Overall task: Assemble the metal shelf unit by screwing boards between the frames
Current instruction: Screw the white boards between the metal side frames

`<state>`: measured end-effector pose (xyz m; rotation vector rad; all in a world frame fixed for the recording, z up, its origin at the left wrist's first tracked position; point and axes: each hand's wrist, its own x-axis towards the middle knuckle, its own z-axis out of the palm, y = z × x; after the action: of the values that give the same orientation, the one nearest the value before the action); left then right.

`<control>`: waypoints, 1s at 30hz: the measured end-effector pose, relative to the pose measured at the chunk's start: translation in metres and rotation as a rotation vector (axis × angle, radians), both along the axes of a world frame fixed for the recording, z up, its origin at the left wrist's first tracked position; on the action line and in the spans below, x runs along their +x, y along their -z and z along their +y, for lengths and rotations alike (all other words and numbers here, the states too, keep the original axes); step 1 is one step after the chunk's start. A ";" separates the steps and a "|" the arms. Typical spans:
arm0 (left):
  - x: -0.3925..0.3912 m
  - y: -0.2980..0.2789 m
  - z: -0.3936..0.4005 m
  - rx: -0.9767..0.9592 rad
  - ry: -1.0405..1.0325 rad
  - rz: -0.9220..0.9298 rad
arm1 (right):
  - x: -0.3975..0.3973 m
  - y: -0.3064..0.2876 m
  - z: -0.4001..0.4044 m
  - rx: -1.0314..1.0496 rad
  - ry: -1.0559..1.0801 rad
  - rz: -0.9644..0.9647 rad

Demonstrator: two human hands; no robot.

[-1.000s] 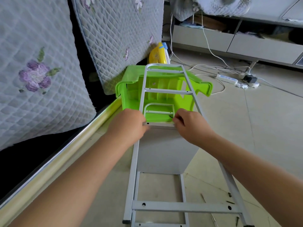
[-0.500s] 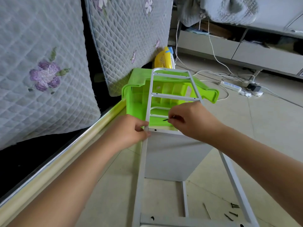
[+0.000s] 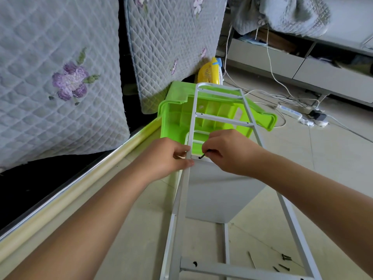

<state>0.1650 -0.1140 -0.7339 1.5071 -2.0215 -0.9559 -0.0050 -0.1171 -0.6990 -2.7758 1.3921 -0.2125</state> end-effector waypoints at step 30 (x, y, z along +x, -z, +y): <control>0.004 0.016 0.010 0.120 -0.154 0.345 | 0.020 -0.017 0.002 0.224 0.143 0.213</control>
<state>0.1686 -0.1043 -0.7498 1.4196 -1.6083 -1.1977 0.0154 -0.1147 -0.6824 -2.5790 1.5520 0.2301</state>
